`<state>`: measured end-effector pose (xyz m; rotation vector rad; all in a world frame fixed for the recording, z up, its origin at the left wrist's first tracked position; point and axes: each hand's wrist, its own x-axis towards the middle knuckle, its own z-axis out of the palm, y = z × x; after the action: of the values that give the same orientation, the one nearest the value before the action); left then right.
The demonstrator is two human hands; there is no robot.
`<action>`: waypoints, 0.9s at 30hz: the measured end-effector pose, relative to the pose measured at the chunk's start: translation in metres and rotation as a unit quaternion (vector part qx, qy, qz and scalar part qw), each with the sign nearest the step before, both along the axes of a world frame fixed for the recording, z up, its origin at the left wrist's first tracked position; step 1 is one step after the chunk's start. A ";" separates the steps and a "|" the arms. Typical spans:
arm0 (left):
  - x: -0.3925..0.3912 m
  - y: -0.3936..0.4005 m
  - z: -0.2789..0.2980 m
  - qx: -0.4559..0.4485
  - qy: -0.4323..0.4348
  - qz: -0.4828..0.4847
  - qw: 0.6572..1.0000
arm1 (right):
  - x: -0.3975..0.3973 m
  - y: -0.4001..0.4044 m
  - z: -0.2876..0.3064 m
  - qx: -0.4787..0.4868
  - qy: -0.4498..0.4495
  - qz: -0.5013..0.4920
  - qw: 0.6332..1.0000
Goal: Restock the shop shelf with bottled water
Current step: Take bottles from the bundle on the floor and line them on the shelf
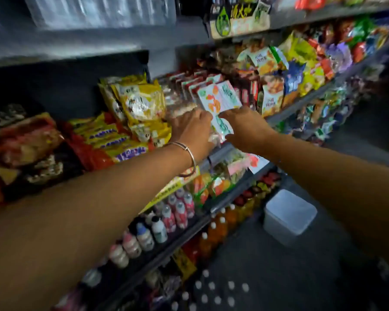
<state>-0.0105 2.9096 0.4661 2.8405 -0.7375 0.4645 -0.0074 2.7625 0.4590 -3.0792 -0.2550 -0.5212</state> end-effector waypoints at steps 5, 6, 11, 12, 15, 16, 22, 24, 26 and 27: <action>-0.011 -0.014 -0.121 0.017 0.055 -0.044 0.997 | -0.016 -0.019 -0.118 0.030 0.097 -0.029 0.994; -0.013 -0.016 -0.147 0.018 0.067 -0.056 0.996 | -0.018 -0.023 -0.145 0.038 0.113 -0.035 0.992; -0.019 -0.032 -0.290 0.000 0.135 -0.073 0.988 | -0.032 -0.046 -0.294 0.097 0.183 -0.056 0.977; -0.020 -0.037 -0.320 0.010 0.163 -0.066 0.984 | -0.036 -0.051 -0.326 0.100 0.204 -0.066 0.972; -0.023 -0.047 -0.416 0.068 0.240 -0.051 0.967 | -0.047 -0.063 -0.423 0.104 0.278 -0.093 0.950; -0.024 -0.050 -0.446 0.075 0.258 -0.049 0.962 | -0.050 -0.066 -0.456 0.102 0.301 -0.098 0.943; -0.031 -0.064 -0.613 0.084 0.316 -0.038 0.944 | -0.065 -0.074 -0.634 0.127 0.372 -0.126 0.911; -0.031 -0.066 -0.659 0.084 0.323 -0.028 0.942 | -0.071 -0.075 -0.683 0.140 0.385 -0.140 0.901; -0.028 -0.068 -0.700 0.082 0.336 -0.015 0.938 | -0.073 -0.075 -0.728 0.168 0.393 -0.163 0.890; -0.026 -0.068 -0.718 0.080 0.340 -0.009 0.937 | -0.074 -0.075 -0.748 0.188 0.394 -0.179 0.882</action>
<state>-0.0370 2.8414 -0.2517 2.8267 -0.6663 -0.5910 -0.0813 2.6873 -0.2887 -2.6580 0.3852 0.6308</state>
